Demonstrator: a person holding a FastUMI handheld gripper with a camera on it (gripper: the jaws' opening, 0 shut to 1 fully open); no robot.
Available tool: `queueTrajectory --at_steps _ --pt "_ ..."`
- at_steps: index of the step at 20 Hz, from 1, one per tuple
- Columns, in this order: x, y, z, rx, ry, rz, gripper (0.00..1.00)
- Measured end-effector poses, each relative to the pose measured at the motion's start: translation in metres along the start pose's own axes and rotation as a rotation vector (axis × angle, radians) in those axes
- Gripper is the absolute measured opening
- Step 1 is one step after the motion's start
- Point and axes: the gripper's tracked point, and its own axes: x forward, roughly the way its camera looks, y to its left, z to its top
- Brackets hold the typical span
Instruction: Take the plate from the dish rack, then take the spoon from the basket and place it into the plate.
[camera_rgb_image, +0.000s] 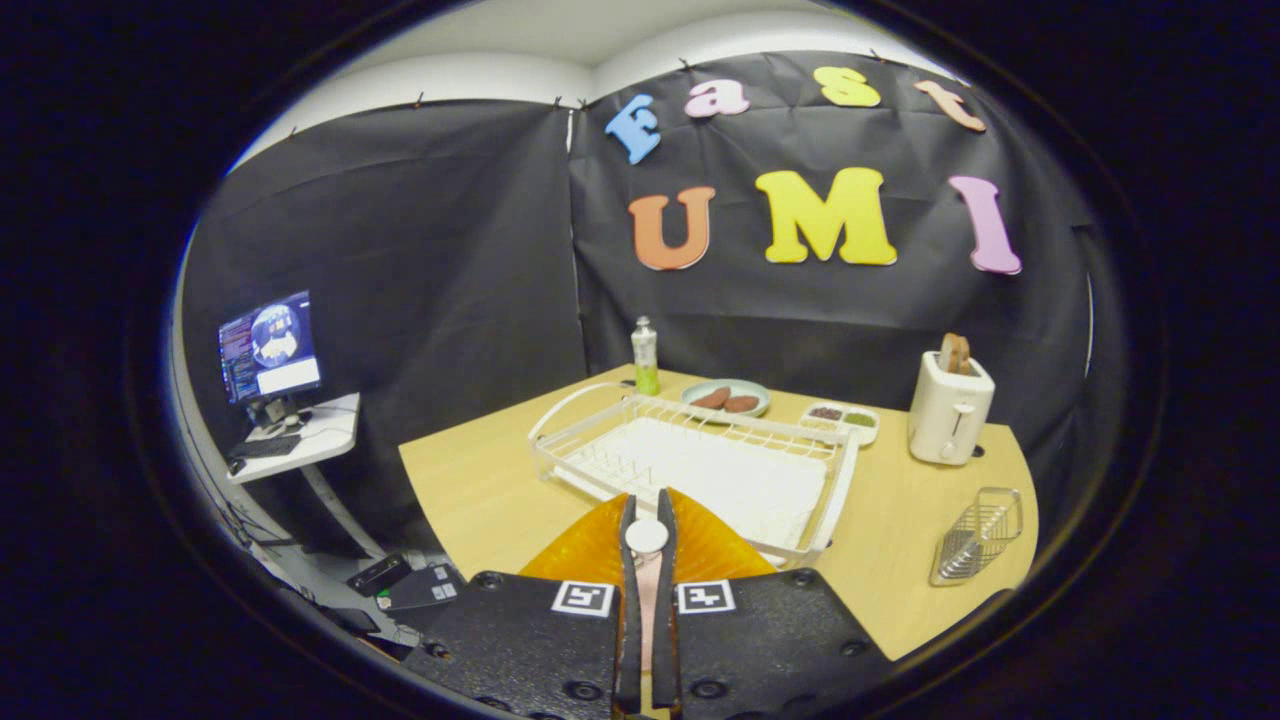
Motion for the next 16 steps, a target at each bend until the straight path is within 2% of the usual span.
queueTrajectory --at_steps 4,10,14,16 --pt "0.020 0.007 -0.015 -0.036 0.104 0.043 0.10" --pt "0.042 0.010 -0.021 0.026 0.163 0.117 0.13" --pt "0.043 0.004 -0.019 0.029 0.161 0.107 0.18" --pt "0.044 -0.005 -0.016 0.023 0.146 0.070 0.20"
